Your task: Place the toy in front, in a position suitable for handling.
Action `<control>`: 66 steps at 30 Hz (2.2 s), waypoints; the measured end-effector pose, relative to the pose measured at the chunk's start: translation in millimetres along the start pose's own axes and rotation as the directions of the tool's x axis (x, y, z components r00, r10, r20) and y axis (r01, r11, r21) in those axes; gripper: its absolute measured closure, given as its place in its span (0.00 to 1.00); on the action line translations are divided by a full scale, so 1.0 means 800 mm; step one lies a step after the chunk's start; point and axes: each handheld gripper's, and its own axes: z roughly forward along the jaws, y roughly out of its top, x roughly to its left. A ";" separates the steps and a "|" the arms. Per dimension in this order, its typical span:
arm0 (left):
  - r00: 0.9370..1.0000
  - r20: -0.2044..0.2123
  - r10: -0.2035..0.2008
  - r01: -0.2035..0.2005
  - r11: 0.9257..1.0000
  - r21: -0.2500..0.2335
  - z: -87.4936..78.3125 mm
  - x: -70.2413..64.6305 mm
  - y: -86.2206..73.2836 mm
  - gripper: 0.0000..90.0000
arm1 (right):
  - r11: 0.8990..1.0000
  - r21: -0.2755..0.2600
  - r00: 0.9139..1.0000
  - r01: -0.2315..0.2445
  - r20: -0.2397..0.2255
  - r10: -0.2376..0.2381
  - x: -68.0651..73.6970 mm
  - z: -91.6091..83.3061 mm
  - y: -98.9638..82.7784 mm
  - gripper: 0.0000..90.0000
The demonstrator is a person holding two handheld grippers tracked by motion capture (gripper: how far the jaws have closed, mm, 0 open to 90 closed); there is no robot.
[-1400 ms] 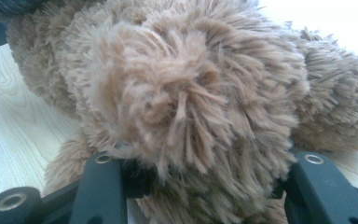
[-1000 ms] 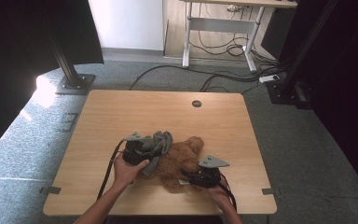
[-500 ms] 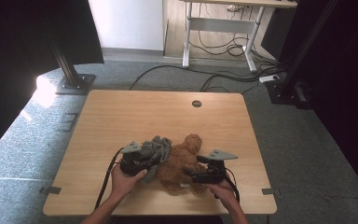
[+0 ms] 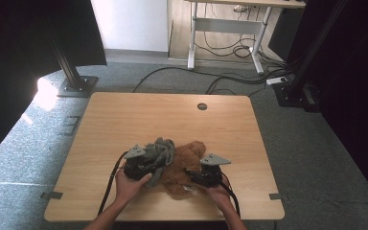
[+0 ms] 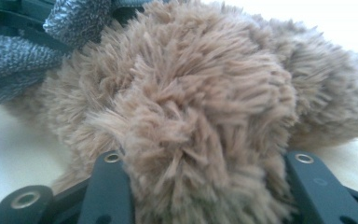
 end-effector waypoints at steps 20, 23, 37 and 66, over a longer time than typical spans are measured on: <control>0.998 0.056 -0.015 0.017 0.999 -0.031 0.023 0.017 0.012 0.83 | 0.997 -0.073 0.999 0.010 0.045 -0.006 -0.030 -0.003 0.003 0.51; 0.998 0.070 0.000 0.003 0.999 -0.040 0.012 0.004 -0.002 0.83 | 0.997 -0.061 0.999 0.040 0.028 -0.039 -0.018 -0.016 -0.006 0.51; 0.995 0.096 -0.014 0.019 0.998 -0.059 -0.006 -0.014 -0.031 0.84 | 0.998 -0.060 0.996 -0.027 -0.088 0.021 -0.019 -0.048 0.007 0.24; 0.994 0.101 0.035 -0.053 0.982 0.181 0.106 -0.089 0.086 0.82 | 1.000 -0.027 1.000 0.015 0.004 -0.015 -0.006 -0.029 -0.016 0.52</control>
